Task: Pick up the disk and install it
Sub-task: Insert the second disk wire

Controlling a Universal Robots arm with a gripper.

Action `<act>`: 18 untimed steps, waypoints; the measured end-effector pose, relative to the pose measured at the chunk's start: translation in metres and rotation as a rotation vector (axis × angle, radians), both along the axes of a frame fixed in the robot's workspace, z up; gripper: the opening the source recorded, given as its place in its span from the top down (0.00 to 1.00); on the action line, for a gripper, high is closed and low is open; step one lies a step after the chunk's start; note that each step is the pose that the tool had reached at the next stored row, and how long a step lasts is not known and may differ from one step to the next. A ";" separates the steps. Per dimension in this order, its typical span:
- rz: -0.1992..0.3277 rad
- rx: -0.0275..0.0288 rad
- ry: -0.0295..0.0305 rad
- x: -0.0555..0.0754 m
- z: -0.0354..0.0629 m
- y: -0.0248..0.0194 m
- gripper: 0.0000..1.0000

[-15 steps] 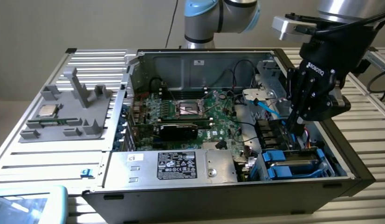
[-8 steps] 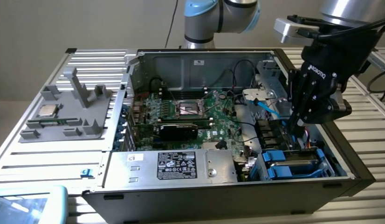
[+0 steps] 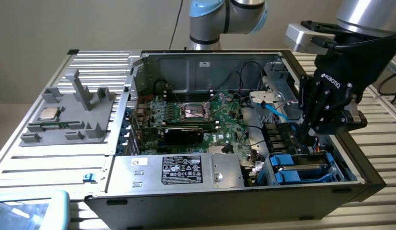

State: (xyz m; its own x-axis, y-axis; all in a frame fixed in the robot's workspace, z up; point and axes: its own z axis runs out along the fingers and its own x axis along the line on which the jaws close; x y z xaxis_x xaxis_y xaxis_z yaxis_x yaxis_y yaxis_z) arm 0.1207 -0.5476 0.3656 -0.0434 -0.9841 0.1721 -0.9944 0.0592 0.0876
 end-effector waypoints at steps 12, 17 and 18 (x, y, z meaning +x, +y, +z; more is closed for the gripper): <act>-0.002 0.0301 0.0000 0.000 -0.0011 -0.0142 0.84; -0.002 0.0697 0.0000 0.000 -0.0010 -0.0244 0.84; -0.002 0.0801 0.0000 0.000 -0.0011 -0.0266 0.84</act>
